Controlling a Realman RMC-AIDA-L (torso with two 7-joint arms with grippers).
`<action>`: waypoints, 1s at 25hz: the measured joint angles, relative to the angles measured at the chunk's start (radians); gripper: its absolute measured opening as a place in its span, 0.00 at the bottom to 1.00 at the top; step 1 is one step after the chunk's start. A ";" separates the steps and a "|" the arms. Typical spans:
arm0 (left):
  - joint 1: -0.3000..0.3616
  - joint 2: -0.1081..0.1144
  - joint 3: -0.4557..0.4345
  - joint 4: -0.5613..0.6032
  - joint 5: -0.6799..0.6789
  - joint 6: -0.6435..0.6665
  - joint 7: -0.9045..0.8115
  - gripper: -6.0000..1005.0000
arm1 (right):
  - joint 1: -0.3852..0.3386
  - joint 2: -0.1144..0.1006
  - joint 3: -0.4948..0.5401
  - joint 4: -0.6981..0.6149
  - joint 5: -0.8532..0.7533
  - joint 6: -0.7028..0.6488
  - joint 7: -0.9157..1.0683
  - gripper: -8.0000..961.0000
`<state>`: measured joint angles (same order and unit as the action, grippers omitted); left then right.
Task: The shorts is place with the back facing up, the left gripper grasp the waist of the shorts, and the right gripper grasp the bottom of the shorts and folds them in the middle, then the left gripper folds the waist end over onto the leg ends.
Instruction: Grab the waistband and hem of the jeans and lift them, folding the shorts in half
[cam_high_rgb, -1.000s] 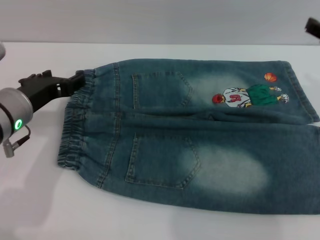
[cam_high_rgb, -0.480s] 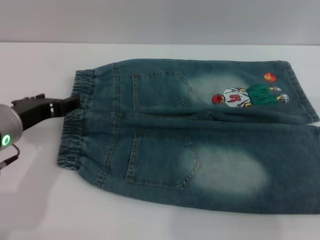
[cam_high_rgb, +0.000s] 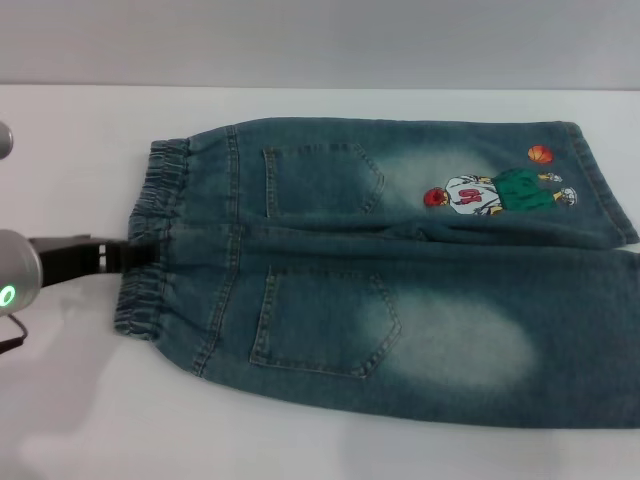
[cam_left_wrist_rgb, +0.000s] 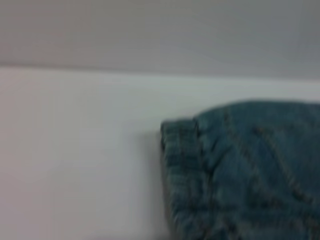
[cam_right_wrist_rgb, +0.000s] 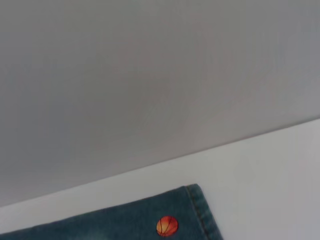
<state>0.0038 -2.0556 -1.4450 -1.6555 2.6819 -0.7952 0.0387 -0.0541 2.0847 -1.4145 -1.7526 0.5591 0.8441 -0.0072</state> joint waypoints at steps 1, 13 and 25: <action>0.000 0.000 0.000 0.000 0.000 0.000 0.000 0.84 | -0.002 0.001 0.000 0.000 0.000 0.003 0.000 0.75; -0.033 -0.004 -0.029 0.022 0.038 -0.191 -0.008 0.83 | -0.011 0.002 0.005 0.014 0.000 0.008 0.000 0.75; -0.048 -0.005 0.005 0.062 0.039 -0.205 -0.022 0.82 | -0.009 0.002 -0.008 0.015 -0.001 0.007 -0.005 0.75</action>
<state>-0.0438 -2.0606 -1.4399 -1.5930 2.7204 -1.0006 0.0167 -0.0628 2.0862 -1.4223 -1.7380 0.5584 0.8512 -0.0124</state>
